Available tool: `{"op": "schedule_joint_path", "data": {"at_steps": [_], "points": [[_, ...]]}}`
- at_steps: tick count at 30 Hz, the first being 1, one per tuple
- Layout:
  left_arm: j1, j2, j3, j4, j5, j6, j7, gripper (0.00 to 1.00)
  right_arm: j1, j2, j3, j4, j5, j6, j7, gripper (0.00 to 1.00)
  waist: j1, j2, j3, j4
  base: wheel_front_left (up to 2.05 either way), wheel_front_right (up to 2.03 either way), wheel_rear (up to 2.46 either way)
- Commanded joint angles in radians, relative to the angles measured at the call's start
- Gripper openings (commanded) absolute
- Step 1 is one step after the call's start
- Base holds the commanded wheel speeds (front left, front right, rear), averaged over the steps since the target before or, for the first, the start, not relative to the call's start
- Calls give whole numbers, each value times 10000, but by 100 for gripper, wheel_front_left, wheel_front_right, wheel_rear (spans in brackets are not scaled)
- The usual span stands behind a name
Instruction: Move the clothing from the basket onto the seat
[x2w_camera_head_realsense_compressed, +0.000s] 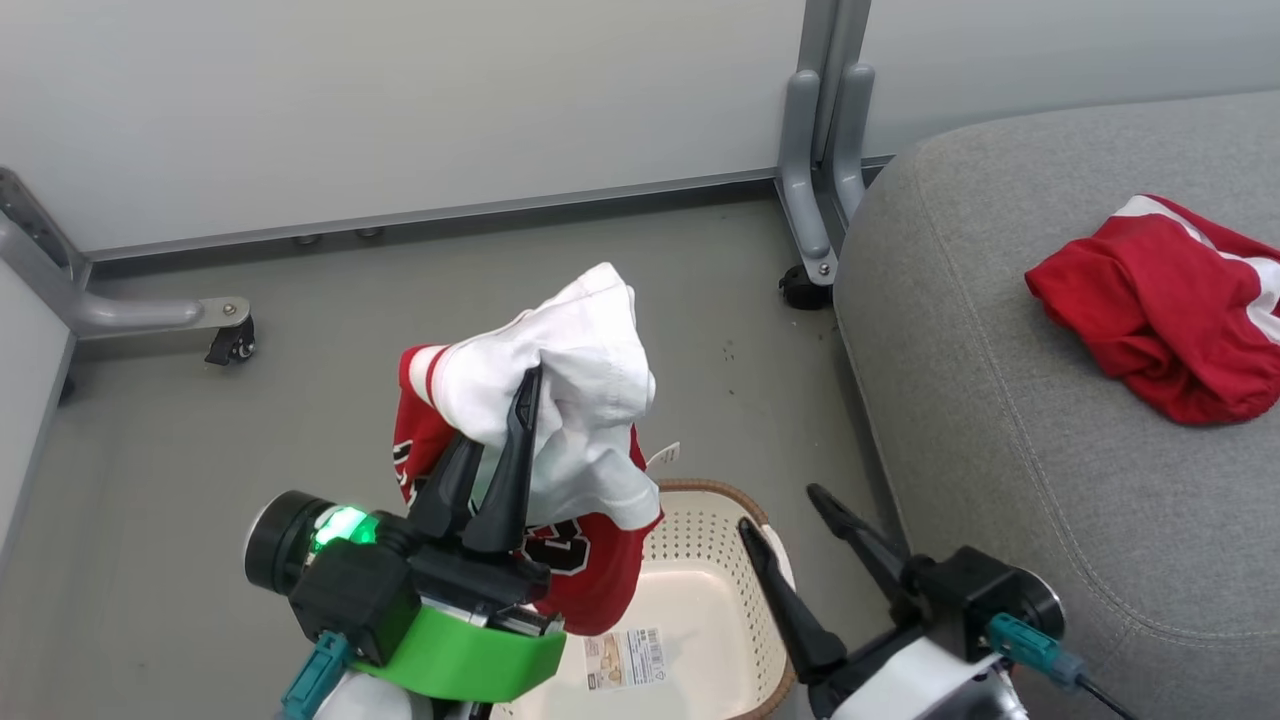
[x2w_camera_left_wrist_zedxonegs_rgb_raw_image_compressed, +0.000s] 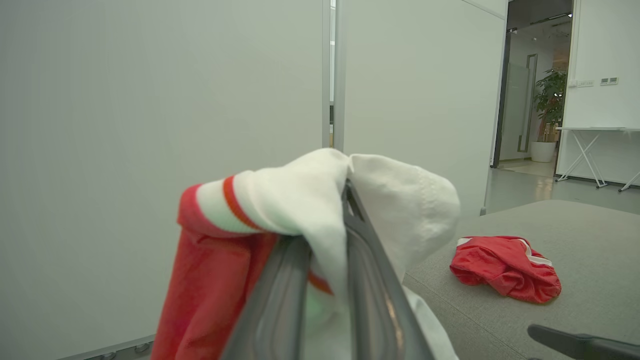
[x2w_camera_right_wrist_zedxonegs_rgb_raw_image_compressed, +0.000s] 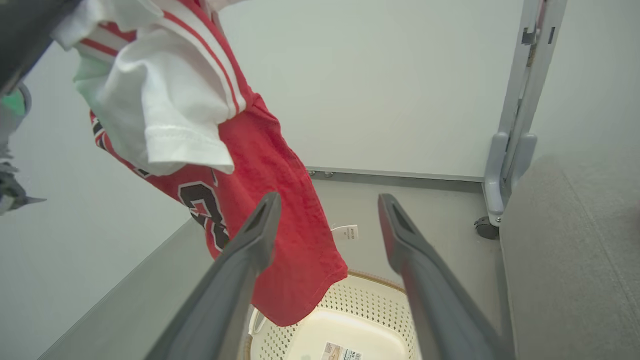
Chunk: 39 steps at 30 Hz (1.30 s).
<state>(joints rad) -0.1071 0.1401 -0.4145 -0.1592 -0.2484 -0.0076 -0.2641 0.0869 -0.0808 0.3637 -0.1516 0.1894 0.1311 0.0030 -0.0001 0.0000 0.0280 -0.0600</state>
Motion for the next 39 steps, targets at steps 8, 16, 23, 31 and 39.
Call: {"op": "schedule_joint_path", "data": {"at_steps": [8, 16, 23, 31, 39], "points": [[-352, -128, -165, 179, 86, -168, -2, 0, -2155, -118, 2130, 1695, 986, -5, -448, 100, 1, 0, 129, 257, 0, 0, 0], [-490, -220, -351, 352, 112, -326, -2, 0, -4130, 31, 3396, 3686, 1645, -5, -1158, 100, 1, 0, 163, 476, 0, 0, 0], [-479, -286, -463, 405, 132, -389, -2, 0, -5392, 209, 4132, 4890, 2229, -5, -1699, 100, 1, 0, 179, 521, 0, 0, 0], [-454, -324, -449, 467, 88, -447, -2, 0, -6123, 268, 4671, 5577, 2752, -5, -2084, 0, 1, 0, 178, 480, 0, 0, 0], [-422, -371, -399, 517, 80, -471, -2, 0, -6377, 287, 4964, 5943, 2978, -5, -2326, 0, 1, 0, 147, 418, 0, 0, 0]]}}
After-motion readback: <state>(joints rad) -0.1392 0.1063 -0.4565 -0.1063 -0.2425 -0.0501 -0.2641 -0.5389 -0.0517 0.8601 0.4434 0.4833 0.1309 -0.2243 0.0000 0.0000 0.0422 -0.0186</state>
